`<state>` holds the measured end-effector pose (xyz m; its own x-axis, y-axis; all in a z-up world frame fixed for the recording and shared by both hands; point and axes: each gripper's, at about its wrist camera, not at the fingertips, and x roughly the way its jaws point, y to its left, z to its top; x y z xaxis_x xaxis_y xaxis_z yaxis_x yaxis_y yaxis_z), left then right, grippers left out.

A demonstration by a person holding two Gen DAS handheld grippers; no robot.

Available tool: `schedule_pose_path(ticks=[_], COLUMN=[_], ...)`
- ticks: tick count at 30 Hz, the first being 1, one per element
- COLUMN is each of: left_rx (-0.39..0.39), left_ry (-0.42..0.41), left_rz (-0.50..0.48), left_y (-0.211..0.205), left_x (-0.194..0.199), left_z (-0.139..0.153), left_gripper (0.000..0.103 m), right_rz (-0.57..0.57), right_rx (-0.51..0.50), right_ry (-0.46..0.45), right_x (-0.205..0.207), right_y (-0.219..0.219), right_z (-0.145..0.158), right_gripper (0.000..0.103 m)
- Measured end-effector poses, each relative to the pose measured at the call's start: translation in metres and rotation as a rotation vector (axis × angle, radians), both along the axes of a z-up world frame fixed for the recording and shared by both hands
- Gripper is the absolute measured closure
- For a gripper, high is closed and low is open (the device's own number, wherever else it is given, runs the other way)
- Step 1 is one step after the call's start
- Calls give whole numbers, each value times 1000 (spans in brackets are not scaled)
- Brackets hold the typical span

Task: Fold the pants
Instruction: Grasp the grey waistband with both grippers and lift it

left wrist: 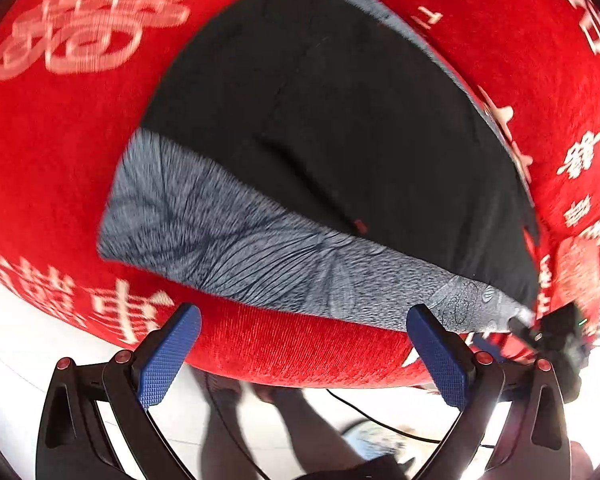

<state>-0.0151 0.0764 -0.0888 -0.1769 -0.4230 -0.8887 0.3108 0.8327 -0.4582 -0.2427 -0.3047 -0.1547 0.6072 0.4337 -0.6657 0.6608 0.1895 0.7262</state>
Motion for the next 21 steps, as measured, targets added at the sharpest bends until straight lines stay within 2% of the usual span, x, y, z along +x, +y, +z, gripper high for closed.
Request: schedule_pose_path(ticks=[5, 7, 9, 12, 14, 15, 16, 17, 18, 19, 21], left_rx=[-96, -123, -133, -103, -74, -73, -94, -108, -106, -97, -91], left_ry=[45, 41, 34, 10, -11, -11, 5, 15, 7, -8, -51], left_rz=[49, 50, 39, 34, 41, 39, 41, 46, 41, 28, -2], left_y=[-6, -13, -20, -30, -28, -27, -24, -21, -21, -24, -32], left_x=[5, 7, 8, 14, 17, 20, 23, 27, 29, 30, 30], left_z=[-15, -14, -13, -14, -11, -10, -9, -8, -4, 2, 20], left_gripper=[0, 6, 7, 21, 45, 63, 78, 82, 82, 82, 82], right_rz=[-89, -130, -181, -227, -250, -252, -251, -249, -244, -232, -185], right_rx=[87, 101, 99, 115, 116, 107, 92, 78, 64, 34, -28], right_ry=[-100, -164, -218, -247, -251, -239, -212, -186, -142, -105, -106], right_x=[-17, -19, -20, -22, -25, -26, -26, -31, -31, -31, -26], right_y=[-5, -8, -13, -18, -18, -17, -17, -19, -20, -25, -31], right_z=[-26, -26, -25, -31, -29, -27, -24, -23, -20, -15, 2], right_gripper=[30, 30, 30, 30, 32, 34, 45, 71, 87, 96, 96])
